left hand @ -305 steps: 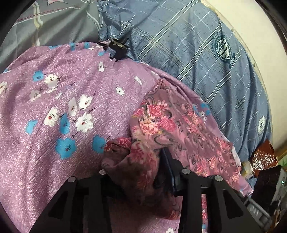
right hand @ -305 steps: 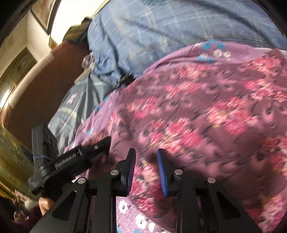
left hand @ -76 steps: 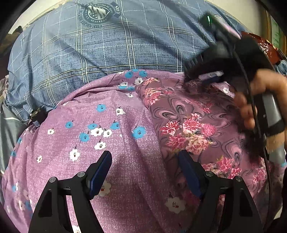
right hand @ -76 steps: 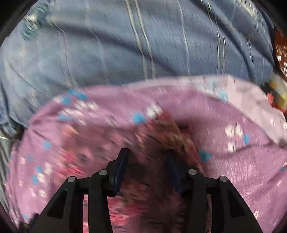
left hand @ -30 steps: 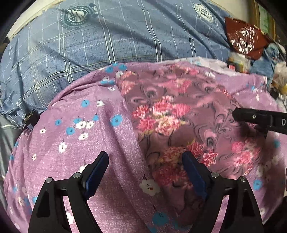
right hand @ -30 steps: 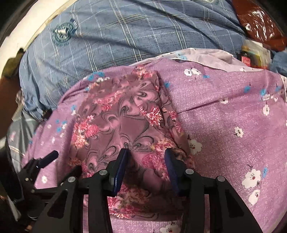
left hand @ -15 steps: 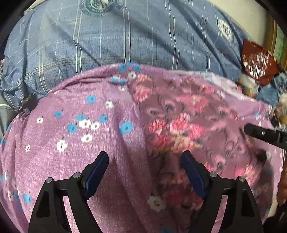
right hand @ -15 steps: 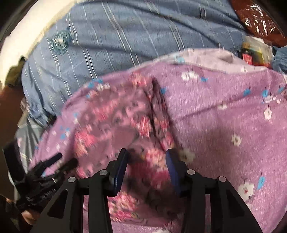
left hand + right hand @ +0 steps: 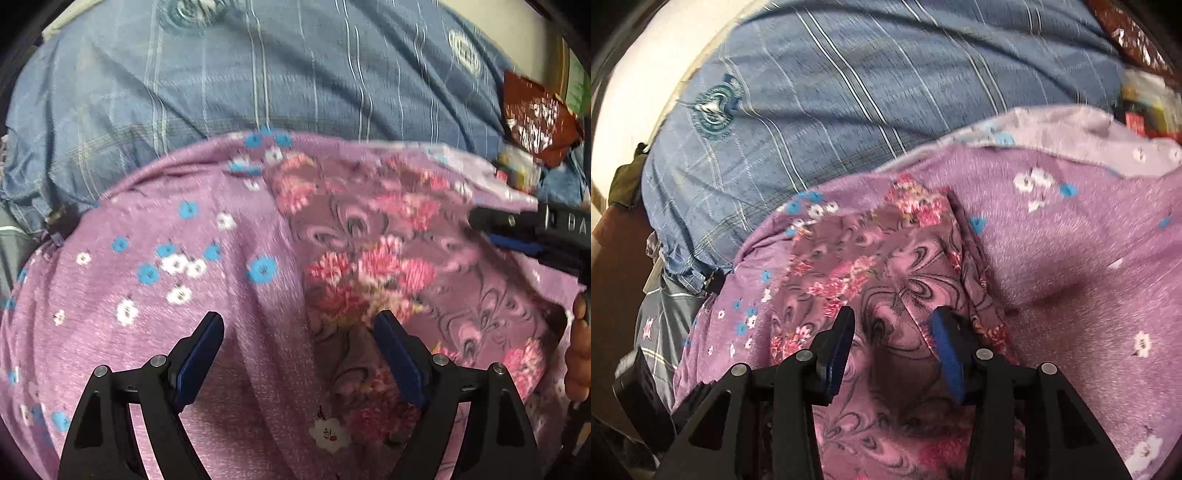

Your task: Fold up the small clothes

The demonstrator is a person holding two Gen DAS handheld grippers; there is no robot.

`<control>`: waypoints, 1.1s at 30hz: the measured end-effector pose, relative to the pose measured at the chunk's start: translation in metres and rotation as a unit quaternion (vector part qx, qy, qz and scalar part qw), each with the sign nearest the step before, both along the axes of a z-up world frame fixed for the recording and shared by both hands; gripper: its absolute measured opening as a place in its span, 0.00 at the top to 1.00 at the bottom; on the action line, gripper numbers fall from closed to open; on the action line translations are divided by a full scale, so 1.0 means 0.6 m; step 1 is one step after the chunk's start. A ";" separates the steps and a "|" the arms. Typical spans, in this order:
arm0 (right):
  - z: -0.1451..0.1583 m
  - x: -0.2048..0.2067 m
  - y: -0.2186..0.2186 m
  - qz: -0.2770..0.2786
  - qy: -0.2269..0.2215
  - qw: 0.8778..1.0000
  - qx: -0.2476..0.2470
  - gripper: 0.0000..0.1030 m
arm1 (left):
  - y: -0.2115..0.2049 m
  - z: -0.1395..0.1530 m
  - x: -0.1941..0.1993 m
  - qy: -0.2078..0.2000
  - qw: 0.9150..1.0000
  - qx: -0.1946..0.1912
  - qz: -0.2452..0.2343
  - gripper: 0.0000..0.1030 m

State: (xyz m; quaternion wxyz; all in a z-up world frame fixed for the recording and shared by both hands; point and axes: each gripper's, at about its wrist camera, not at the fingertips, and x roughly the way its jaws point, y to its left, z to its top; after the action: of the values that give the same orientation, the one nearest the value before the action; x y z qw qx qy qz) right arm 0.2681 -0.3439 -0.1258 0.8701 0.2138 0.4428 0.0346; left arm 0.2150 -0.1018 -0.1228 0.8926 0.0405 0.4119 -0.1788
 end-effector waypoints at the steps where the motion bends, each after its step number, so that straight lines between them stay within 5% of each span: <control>1: 0.004 -0.004 -0.002 -0.002 -0.006 1.000 -0.007 0.56 | 0.003 0.005 -0.004 -0.009 1.000 -0.001 0.004 0.19; 5: 0.027 -0.029 -0.016 -0.017 -0.040 0.998 -0.039 0.46 | 0.010 0.021 -0.013 -0.039 0.999 0.002 0.013 0.18; 8: 0.031 -0.038 -0.039 -0.030 -0.056 0.998 -0.015 0.34 | 0.007 0.023 -0.023 -0.048 0.999 0.008 0.017 0.18; 33: 0.008 -0.031 -0.041 -0.018 -0.020 0.999 -0.023 0.34 | -0.028 -0.006 0.000 -0.031 0.999 0.032 0.013 0.18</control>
State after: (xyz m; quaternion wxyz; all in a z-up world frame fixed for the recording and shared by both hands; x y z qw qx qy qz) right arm 0.2494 -0.3687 -0.1212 0.8840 0.2012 0.4218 0.0133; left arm 0.2150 -0.1187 -0.1264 0.9053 0.0689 0.3905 -0.1523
